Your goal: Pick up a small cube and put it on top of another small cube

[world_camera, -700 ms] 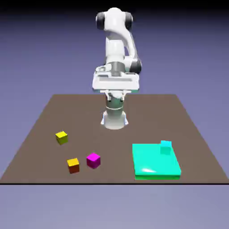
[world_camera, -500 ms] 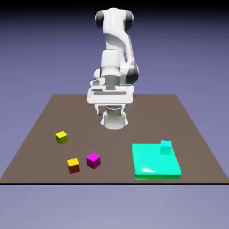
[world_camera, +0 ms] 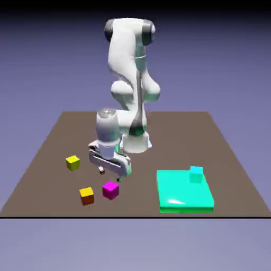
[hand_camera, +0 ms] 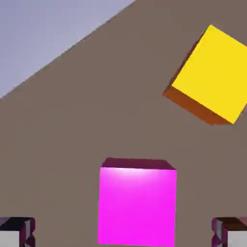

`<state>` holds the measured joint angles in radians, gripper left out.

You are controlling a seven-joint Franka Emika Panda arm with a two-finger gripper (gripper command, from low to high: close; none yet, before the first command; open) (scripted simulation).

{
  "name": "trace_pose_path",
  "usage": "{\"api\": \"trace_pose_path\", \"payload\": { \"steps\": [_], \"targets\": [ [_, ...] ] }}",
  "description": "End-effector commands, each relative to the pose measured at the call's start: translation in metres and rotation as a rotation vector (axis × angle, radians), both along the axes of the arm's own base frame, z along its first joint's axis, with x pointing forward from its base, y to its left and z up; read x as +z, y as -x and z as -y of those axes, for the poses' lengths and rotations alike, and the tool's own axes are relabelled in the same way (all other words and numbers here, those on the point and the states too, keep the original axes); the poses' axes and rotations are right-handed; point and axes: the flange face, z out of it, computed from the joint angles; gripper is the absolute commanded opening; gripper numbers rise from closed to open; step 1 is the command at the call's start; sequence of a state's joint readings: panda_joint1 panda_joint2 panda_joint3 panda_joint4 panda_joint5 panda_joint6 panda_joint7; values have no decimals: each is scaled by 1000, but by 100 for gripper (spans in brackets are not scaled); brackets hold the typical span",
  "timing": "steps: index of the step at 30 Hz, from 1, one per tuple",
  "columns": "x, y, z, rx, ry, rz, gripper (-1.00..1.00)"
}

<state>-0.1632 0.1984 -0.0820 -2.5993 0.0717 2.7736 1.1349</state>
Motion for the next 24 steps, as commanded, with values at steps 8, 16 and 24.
{"api": "trace_pose_path", "payload": {
  "steps": [8,16,24],
  "targets": [
    [-59,2,-1,0,0,0,-100],
    [25,-14,28,-36,-1,0,-100],
    [32,-38,98,-116,-1,0,-100]
  ]
}}
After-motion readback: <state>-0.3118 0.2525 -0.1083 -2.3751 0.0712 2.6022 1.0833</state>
